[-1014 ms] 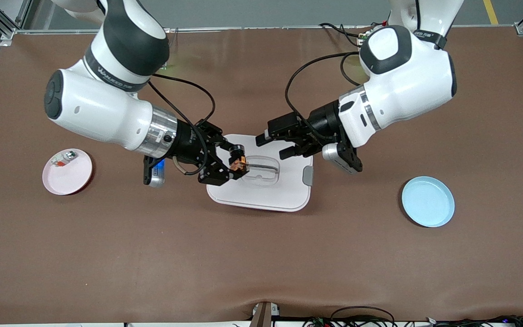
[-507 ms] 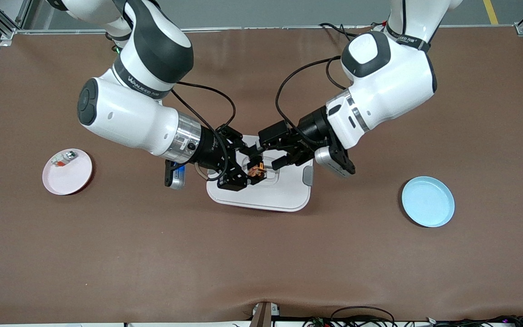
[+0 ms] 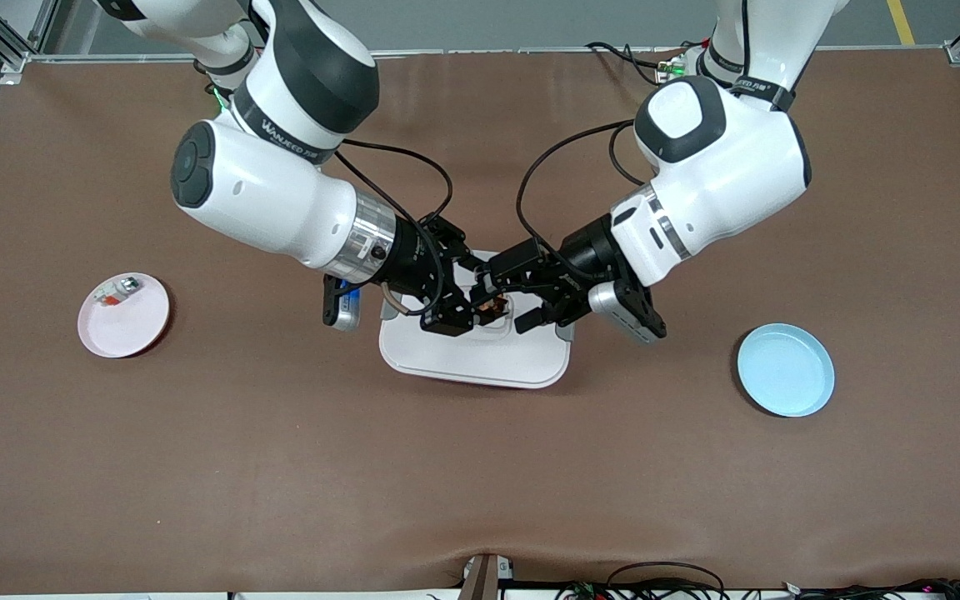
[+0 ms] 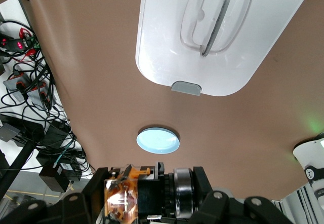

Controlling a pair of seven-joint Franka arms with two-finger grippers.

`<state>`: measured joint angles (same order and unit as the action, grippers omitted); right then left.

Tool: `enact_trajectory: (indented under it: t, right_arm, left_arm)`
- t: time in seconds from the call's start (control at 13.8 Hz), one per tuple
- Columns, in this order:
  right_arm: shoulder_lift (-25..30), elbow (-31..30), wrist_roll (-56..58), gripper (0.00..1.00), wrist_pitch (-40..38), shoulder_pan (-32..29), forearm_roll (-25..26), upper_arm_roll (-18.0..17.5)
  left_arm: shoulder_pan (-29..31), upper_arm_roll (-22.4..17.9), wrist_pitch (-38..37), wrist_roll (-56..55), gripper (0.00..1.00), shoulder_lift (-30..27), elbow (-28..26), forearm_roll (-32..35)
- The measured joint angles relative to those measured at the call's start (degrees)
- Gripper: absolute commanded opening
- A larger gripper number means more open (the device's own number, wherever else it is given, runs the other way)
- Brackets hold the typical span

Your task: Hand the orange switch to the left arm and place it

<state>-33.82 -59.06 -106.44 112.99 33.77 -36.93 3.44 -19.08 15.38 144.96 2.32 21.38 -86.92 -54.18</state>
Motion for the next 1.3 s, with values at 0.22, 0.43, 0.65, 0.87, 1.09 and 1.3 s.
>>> enact_trajectory:
  t: [0.22, 0.43, 0.65, 0.87, 1.09, 1.3]
  right_arm:
    - [-0.91, 1.70, -2.21, 0.00, 0.05, 0.23, 0.25, 0.22]
    - [-1.82, 2.79, -2.56, 0.00, 0.02, 0.23, 0.30, 0.45]
    - [-2.03, 3.03, -2.66, 0.00, 0.02, 0.23, 0.42, 0.62]
    - [-2.14, 3.09, -2.69, 0.00, 0.03, 0.23, 0.55, 0.86]
    - [-2.32, 3.11, -2.79, 0.00, 0.08, 0.22, 0.90, 1.00]
    - [-2.66, 3.27, -2.80, 0.00, 0.19, 0.15, 1.04, 1.14]
  left_arm:
    - [0.08, -0.03, 0.01, 0.32, 1.00, 0.44, 0.01, 0.00]
    - [0.07, -0.03, 0.01, 0.32, 1.00, 0.73, 0.01, 0.00]
    - [-0.08, -0.03, 0.01, 0.32, 1.00, 0.84, 0.01, 0.00]
    - [-0.21, -0.03, 0.01, 0.43, 0.63, 0.89, 0.02, 0.10]
    - [-0.30, 0.02, 0.00, 0.62, 0.43, 0.92, 0.07, 0.99]
    - [-0.44, -0.02, 0.06, 0.63, 0.23, 0.97, 0.23, 1.30]
